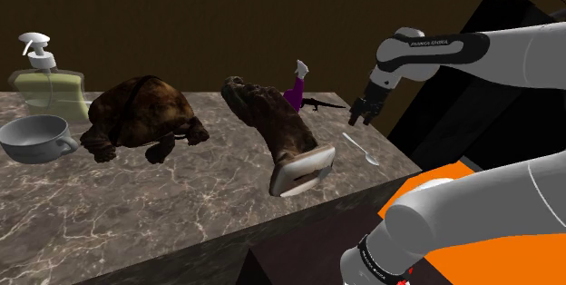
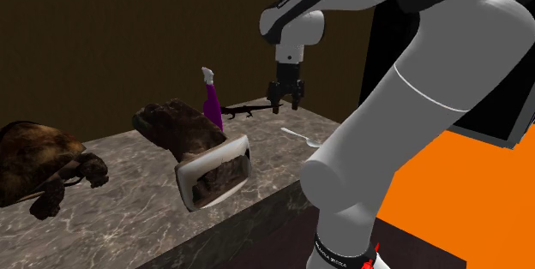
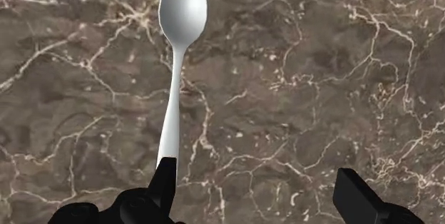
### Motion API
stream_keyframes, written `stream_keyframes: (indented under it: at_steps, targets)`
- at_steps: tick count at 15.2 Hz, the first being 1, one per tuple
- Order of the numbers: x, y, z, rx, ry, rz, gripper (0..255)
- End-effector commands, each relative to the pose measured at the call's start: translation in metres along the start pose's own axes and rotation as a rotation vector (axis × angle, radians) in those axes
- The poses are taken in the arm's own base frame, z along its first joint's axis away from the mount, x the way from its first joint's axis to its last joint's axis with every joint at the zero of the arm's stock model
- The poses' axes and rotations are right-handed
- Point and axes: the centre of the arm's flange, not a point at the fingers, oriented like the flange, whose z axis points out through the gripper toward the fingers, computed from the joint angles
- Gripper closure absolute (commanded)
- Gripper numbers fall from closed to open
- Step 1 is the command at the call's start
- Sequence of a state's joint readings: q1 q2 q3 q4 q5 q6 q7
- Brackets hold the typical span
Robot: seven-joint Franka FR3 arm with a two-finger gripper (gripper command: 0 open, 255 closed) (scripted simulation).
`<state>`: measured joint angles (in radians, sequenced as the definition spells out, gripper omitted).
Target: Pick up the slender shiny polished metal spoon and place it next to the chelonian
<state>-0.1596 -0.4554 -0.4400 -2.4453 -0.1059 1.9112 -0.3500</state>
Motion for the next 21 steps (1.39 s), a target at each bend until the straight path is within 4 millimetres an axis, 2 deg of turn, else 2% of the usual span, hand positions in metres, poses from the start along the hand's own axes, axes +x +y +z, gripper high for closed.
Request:
stream_keyframes:
  at_steps: [1, 5, 13, 20, 21]
  targets:
    - [0.002, 0.025, 0.02, 0.011, -0.023, 0.02, 0]
    - [0.002, 0.067, 0.05, 0.032, -0.064, 0.056, 0]
    - [-0.001, 0.066, 0.089, 0.032, -0.064, 0.056, 0]
    - [-0.001, 0.066, 0.089, 0.032, -0.064, 0.056, 0]
    - [-0.001, 0.066, 0.089, 0.032, -0.064, 0.056, 255]
